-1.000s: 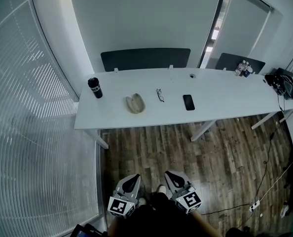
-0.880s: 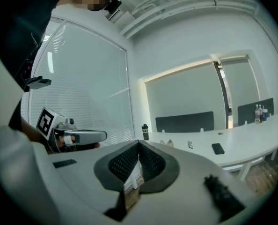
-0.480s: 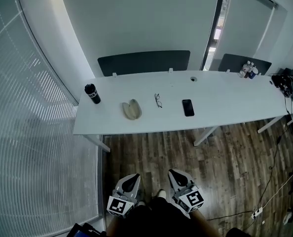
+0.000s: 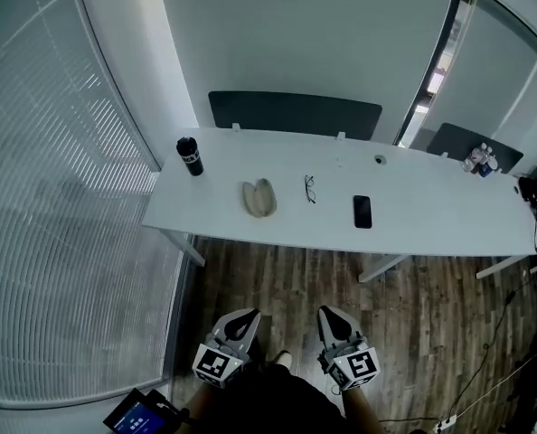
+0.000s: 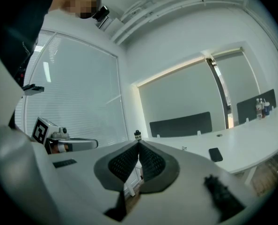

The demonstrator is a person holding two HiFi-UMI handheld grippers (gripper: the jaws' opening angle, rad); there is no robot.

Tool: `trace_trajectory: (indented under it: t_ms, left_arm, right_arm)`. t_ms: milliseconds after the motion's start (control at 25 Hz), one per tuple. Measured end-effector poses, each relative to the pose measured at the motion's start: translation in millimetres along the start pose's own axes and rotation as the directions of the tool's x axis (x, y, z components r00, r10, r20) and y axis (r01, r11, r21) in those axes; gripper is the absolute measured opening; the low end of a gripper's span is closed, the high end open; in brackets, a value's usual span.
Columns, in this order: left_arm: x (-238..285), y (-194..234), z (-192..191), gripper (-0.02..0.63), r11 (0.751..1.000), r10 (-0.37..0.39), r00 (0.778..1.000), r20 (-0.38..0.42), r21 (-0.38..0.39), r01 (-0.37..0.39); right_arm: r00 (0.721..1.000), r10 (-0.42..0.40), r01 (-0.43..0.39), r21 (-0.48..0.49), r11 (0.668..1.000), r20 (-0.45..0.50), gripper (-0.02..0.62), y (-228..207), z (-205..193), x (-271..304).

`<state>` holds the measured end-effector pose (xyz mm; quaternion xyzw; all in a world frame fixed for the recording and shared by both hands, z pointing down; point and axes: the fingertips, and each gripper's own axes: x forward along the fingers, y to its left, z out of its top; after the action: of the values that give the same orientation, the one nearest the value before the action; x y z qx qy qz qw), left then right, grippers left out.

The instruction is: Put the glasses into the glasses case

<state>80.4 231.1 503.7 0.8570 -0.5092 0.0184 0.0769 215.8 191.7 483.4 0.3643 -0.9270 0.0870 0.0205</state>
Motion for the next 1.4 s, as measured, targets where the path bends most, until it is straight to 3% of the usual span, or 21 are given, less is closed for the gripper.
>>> trace_trajectory:
  t_ms: [320, 560, 960, 1160, 1400]
  left_arm:
    - [17, 36, 14, 0.007, 1.000, -0.027, 0.999, 0.025, 0.017, 0.026]
    - [25, 52, 12, 0.007, 0.999, -0.048, 0.999, 0.016, -0.012, 0.048]
    - [28, 97, 26, 0.006, 0.994, -0.087, 0.991, 0.106, -0.056, 0.093]
    - [27, 118, 22, 0.006, 0.991, -0.097, 0.994, 0.055, -0.091, 0.102]
    - [20, 148, 20, 0.006, 0.989, -0.112, 0.992, 0.050, -0.094, 0.116]
  right_arm:
    - [0.999, 0.039, -0.039, -0.033, 0.999, -0.020, 0.006, 18, 10, 40]
    - [1.000, 0.012, -0.013, -0.032, 0.999, -0.029, 0.006, 15, 10, 60]
    - [0.998, -0.007, 0.004, -0.052, 0.999, -0.068, 0.006, 36, 9, 106]
    - [0.996, -0.015, 0.010, -0.057, 0.998, -0.083, 0.006, 49, 7, 134]
    - [0.994, -0.027, 0.020, -0.064, 0.998, -0.102, 0.006, 62, 6, 165]
